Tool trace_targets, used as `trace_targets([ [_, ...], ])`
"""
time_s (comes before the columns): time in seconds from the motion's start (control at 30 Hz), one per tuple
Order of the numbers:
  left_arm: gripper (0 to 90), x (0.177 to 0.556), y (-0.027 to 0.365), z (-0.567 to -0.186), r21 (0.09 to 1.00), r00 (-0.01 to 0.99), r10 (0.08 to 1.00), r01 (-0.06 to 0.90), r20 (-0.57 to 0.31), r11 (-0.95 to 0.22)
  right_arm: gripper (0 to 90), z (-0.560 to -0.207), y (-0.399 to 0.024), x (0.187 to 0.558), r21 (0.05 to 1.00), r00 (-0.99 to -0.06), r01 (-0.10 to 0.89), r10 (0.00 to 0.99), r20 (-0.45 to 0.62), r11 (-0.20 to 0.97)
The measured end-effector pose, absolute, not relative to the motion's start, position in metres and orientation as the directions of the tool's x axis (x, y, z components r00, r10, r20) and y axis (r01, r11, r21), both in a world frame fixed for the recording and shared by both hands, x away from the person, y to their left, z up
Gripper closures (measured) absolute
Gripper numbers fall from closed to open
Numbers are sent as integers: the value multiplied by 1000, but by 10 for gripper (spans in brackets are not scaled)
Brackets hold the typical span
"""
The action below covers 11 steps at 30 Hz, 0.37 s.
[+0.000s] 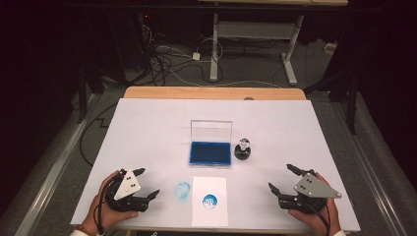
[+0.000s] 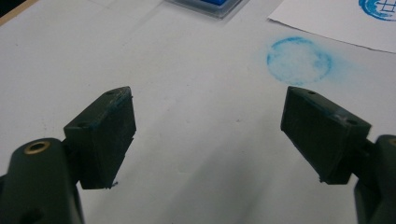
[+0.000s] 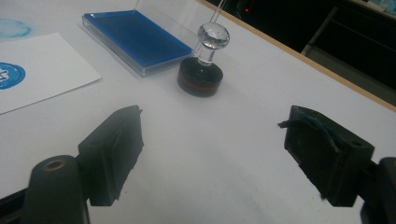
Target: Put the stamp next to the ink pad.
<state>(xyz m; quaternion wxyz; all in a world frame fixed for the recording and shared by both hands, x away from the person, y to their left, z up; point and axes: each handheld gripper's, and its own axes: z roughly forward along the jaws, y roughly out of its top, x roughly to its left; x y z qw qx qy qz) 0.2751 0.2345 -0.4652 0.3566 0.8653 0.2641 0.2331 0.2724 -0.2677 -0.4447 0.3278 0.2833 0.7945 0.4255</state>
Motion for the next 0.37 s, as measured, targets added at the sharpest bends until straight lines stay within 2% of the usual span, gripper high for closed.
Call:
trace_targets([
  [0.1,173,276,232,-467,729,759,615,295,214,-618,203,-444,-269,274,876,-631,197,741,-230,440],
  [0.37,173,277,229,-468,725,766,611,303,200,-618,210,-443,-265,272,871,-639,187,730,-243,454],
])
